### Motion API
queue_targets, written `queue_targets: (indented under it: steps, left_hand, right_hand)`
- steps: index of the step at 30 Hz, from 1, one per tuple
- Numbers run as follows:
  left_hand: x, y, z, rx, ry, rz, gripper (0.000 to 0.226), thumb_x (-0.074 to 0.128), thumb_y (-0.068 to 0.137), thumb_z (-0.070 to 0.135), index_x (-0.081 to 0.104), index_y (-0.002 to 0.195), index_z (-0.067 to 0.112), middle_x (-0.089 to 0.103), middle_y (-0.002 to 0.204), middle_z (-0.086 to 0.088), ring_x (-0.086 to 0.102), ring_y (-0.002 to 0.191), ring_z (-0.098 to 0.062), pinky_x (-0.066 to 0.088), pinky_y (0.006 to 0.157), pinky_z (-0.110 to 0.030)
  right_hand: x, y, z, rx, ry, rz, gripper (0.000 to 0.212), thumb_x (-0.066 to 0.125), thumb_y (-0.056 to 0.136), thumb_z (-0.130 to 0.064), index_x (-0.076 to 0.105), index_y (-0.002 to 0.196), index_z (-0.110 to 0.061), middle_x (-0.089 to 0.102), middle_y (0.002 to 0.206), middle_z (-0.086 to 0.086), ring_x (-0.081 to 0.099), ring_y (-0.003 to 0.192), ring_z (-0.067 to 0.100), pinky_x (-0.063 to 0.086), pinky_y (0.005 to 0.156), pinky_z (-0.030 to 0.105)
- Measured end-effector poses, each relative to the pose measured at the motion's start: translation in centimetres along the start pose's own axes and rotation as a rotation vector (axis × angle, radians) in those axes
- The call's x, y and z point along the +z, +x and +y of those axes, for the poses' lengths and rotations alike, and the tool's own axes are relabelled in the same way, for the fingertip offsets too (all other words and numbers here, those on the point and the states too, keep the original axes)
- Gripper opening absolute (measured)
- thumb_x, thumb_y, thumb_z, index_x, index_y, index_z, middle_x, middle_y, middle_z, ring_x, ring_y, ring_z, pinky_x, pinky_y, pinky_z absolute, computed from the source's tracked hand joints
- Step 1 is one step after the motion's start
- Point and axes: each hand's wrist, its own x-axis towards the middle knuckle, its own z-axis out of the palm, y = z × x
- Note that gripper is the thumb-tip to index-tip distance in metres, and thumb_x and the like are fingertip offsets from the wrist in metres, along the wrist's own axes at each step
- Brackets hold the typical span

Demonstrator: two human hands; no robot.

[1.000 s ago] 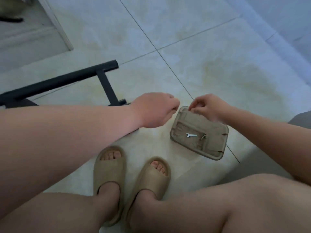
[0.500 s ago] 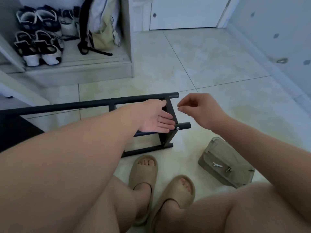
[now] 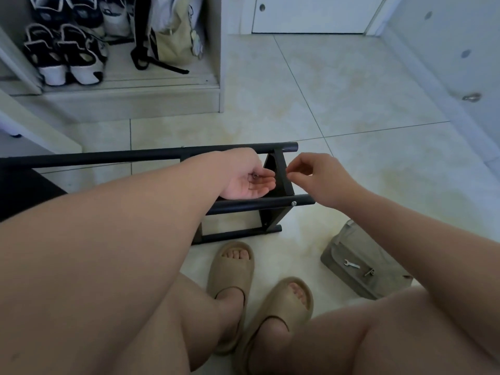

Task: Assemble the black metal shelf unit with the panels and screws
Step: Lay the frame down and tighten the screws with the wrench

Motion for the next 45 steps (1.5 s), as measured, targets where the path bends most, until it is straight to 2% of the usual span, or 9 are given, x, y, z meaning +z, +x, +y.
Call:
queue_targets:
  steps: [3,7,10,17,23,35,39,42,45]
  left_hand:
    - [0.4,1.2,-0.3,0.04,0.139,0.059,0.035,0.028,0.102,-0.001,0.062,0.097,0.002,0.065,0.092,-0.009,0.067,0.077,-0.016,0.054,0.059,-0.024]
    - [0.7,2.5,-0.9,0.176,0.72,0.159,0.023,0.04,0.103,0.01,0.063,0.103,0.005,0.069,0.11,-0.012,0.068,0.099,-0.026,0.054,0.071,-0.027]
    - [0.8,3.3,-2.0,0.285,1.012,0.352,0.03,0.049,0.097,0.011,0.067,0.12,0.006,0.067,0.121,-0.013,0.063,0.112,-0.03,0.053,0.095,-0.039]
    - [2.1,3.1,-4.5,0.194,1.358,0.319,0.023,0.06,0.096,0.014,0.069,0.115,0.004,0.067,0.111,-0.011,0.062,0.094,-0.028,0.05,0.092,-0.033]
    - [4.1,2.9,-8.7,0.35,1.193,0.513,0.022,0.045,0.094,0.012,0.059,0.11,0.019,0.063,0.105,-0.005,0.057,0.09,-0.028,0.046,0.072,-0.036]
    - [4.9,0.8,-12.3,0.41,1.333,0.496,0.032,0.042,0.092,0.012,0.059,0.118,0.023,0.064,0.111,-0.003,0.057,0.095,-0.027,0.047,0.079,-0.038]
    - [4.0,-0.4,-13.7,0.382,1.337,0.474,0.035,0.041,0.093,0.013,0.06,0.121,0.025,0.064,0.117,-0.003,0.058,0.103,-0.028,0.049,0.087,-0.04]
    - [3.3,-1.3,-14.7,0.34,1.335,0.386,0.036,0.039,0.095,0.016,0.062,0.118,0.029,0.064,0.12,-0.002,0.057,0.106,-0.027,0.045,0.08,-0.036]
    - [3.0,-2.2,-15.8,0.321,1.342,0.318,0.034,0.038,0.097,0.02,0.063,0.114,0.033,0.063,0.122,0.0,0.057,0.11,-0.027,0.044,0.083,-0.035]
  right_hand:
    - [0.2,0.5,2.1,0.031,-0.182,-0.083,0.016,0.066,0.094,-0.024,0.066,0.11,-0.025,0.063,0.103,-0.012,0.06,0.098,0.013,0.041,0.072,0.016]
    - [0.7,0.9,4.2,0.09,-0.363,-0.293,0.051,0.068,0.094,-0.038,0.053,0.139,-0.021,0.054,0.137,-0.001,0.05,0.125,0.021,0.036,0.092,0.027]
    - [1.2,0.7,5.3,0.103,-0.384,-0.365,0.045,0.068,0.093,-0.045,0.059,0.13,-0.021,0.062,0.121,-0.002,0.056,0.104,0.02,0.04,0.078,0.03]
    - [1.2,0.4,5.4,0.092,-0.379,-0.37,0.029,0.07,0.091,-0.049,0.069,0.096,-0.02,0.06,0.078,-0.002,0.054,0.071,0.015,0.038,0.058,0.028]
    - [1.0,-2.0,5.1,0.161,-0.458,-0.444,0.035,0.072,0.089,-0.049,0.068,0.089,-0.014,0.06,0.077,0.0,0.057,0.077,0.023,0.038,0.056,0.029]
    - [3.5,-10.1,5.8,0.233,-0.255,-0.299,0.042,0.07,0.091,-0.046,0.068,0.084,-0.005,0.052,0.064,0.003,0.048,0.065,0.022,0.032,0.053,0.031]
    - [4.9,-11.8,5.3,0.249,-0.187,-0.263,0.056,0.077,0.085,-0.048,0.059,0.127,-0.016,0.064,0.104,0.001,0.058,0.095,0.022,0.048,0.075,0.034]
    - [5.7,-13.4,5.3,0.12,-0.273,-0.204,0.109,0.083,0.075,-0.054,0.018,0.157,-0.026,0.037,0.15,0.007,0.04,0.133,0.031,0.039,0.109,0.045]
    - [5.8,-13.9,5.2,-0.006,-0.469,-0.22,0.129,0.079,0.07,-0.068,-0.005,0.161,-0.03,0.002,0.168,0.003,0.004,0.154,0.031,0.016,0.121,0.052]
